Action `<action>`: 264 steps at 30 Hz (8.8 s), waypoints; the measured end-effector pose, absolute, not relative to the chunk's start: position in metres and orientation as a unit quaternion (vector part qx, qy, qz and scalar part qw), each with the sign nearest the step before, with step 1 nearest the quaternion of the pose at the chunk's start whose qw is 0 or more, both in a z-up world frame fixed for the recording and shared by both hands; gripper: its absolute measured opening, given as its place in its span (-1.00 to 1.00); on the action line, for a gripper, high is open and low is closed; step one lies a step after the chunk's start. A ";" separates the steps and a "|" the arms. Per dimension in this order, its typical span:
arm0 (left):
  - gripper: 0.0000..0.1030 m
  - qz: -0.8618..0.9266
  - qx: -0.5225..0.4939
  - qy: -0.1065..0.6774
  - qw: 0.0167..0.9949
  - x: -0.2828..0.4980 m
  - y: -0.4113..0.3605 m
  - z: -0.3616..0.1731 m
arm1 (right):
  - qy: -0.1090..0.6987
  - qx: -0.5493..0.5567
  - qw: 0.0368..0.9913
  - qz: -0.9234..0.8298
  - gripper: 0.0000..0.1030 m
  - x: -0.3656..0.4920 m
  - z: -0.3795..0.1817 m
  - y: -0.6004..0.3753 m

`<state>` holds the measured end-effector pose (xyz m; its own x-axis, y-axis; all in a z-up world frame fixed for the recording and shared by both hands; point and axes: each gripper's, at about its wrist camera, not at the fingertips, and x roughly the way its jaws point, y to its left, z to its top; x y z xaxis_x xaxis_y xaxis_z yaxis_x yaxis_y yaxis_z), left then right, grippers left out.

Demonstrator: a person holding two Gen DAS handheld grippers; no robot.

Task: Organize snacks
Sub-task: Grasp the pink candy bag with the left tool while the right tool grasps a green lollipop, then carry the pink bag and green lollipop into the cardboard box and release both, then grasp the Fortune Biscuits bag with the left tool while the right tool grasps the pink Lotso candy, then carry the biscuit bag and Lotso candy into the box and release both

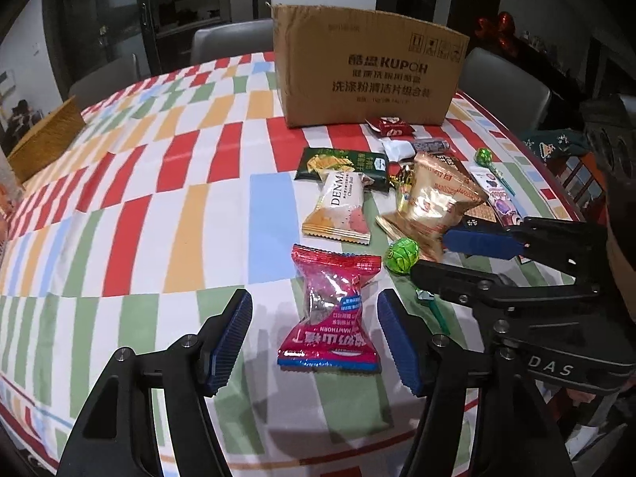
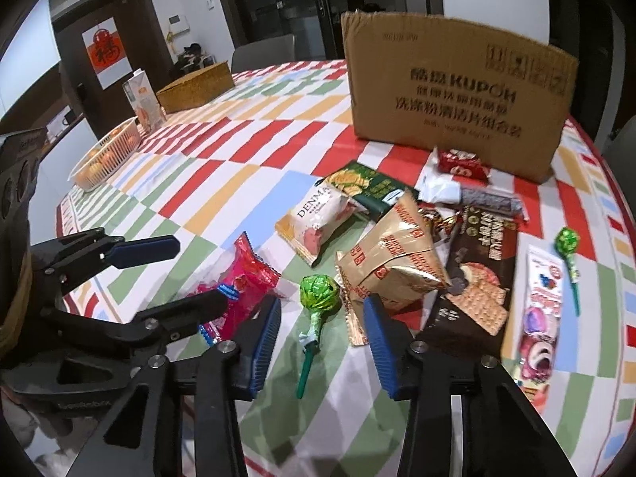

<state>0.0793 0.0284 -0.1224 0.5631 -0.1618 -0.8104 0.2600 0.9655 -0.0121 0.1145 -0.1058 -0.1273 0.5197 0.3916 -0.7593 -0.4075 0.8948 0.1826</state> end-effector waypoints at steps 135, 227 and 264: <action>0.25 -0.136 0.061 0.319 0.936 0.165 -0.038 0.037 | 0.277 0.003 0.956 0.095 0.00 0.169 0.041 -0.193; -0.30 -0.144 0.039 0.417 0.896 0.130 -0.055 -0.069 | 0.412 0.067 0.907 0.053 -0.49 0.134 -0.078 -0.209; -0.30 -0.136 0.041 0.295 0.945 0.191 -0.039 0.052 | 0.295 0.049 0.948 0.105 -0.48 0.195 0.042 -0.198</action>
<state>0.1912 -0.0388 0.0523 0.7891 -0.2320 -0.5687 0.2808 0.9598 -0.0018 0.1951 -0.1979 0.0416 0.8039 0.2276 -0.5495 -0.1694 0.9732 0.1553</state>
